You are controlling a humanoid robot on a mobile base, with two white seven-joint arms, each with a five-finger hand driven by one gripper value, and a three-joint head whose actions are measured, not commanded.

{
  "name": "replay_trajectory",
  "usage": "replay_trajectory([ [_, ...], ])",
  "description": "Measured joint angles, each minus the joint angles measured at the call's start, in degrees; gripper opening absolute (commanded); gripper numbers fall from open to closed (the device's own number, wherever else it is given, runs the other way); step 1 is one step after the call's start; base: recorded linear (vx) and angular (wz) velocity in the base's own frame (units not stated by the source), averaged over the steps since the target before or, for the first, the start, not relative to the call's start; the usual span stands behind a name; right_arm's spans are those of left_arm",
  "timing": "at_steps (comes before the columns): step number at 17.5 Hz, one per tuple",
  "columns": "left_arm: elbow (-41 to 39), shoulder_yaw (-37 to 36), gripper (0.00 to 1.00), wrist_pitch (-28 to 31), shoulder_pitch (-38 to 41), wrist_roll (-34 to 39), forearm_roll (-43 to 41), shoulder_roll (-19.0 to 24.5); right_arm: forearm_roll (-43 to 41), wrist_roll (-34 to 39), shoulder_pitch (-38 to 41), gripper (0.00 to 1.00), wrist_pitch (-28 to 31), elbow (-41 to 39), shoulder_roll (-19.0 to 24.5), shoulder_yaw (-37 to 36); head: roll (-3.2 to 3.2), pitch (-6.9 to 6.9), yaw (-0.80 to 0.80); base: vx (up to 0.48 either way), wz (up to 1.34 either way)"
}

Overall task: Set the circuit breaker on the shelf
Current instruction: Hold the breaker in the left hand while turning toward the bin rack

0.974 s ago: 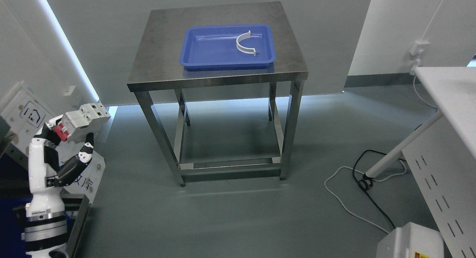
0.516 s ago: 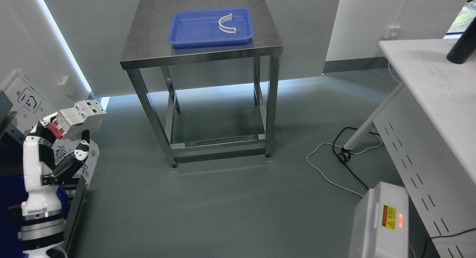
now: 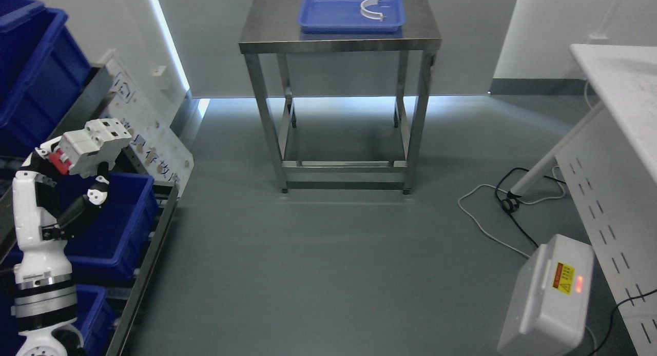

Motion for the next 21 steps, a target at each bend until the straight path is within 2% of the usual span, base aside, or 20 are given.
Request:
replay_trajectory([
  [6, -0.1, 0.6, 0.11, 1.3, -1.3, 0.0, 0.0, 1.3, 0.0, 0.0, 0.0, 1.0, 0.0, 0.0, 0.0, 0.0, 0.0, 0.0, 0.0, -0.119, 0.6],
  [21, 0.0, 1.1, 0.11, 4.4, -6.4, -0.1, 0.0, 4.0, 0.0, 0.0, 0.0, 1.0, 0.0, 0.0, 0.0, 0.0, 0.0, 0.0, 0.0, -0.019, 0.66],
])
